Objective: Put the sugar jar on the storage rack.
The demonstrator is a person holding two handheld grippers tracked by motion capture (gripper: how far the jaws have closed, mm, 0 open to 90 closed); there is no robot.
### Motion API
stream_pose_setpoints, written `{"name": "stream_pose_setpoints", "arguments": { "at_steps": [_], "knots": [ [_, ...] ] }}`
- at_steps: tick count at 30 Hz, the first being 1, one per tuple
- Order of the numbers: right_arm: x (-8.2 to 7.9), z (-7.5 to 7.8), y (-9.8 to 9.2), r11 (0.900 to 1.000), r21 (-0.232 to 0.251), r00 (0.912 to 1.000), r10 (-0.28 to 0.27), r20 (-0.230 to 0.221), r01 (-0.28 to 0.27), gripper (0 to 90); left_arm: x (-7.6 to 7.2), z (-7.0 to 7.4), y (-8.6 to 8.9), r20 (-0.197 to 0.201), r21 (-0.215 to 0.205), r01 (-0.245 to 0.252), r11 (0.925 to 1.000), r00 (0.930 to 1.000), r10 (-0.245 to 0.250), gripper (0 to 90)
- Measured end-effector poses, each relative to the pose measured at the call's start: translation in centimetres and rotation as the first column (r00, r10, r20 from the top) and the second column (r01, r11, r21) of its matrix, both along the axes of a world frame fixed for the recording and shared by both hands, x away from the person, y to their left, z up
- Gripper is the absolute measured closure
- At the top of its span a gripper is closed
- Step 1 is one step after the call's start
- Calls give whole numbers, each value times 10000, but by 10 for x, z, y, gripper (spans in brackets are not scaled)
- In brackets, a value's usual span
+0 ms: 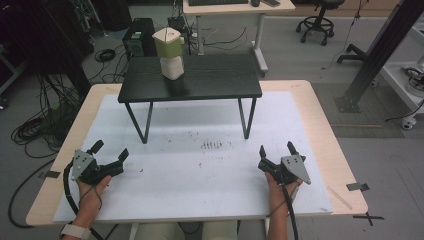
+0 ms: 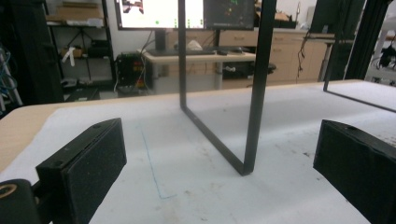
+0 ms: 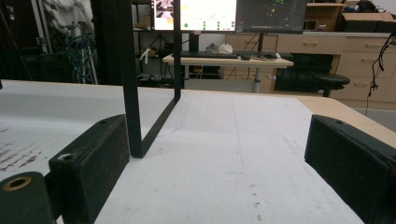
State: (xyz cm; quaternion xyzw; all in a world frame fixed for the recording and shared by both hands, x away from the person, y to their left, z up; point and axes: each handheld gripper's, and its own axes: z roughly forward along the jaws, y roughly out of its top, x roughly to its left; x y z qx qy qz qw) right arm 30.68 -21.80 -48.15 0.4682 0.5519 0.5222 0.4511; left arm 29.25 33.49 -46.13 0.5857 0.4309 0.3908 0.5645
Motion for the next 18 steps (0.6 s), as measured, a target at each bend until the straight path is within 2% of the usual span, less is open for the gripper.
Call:
{"name": "stream_pose_setpoints", "arguments": {
  "at_steps": [7,18],
  "knots": [
    [0,0,0,10000,-7,10000,-40,26,40,75,-2,-1,0,238,56,79,10000,9997,-80,28],
    [0,0,0,9999,-19,9999,-101,8,101,75,-3,-1,0,317,20,47,10000,9995,-48,37]
  ]
}}
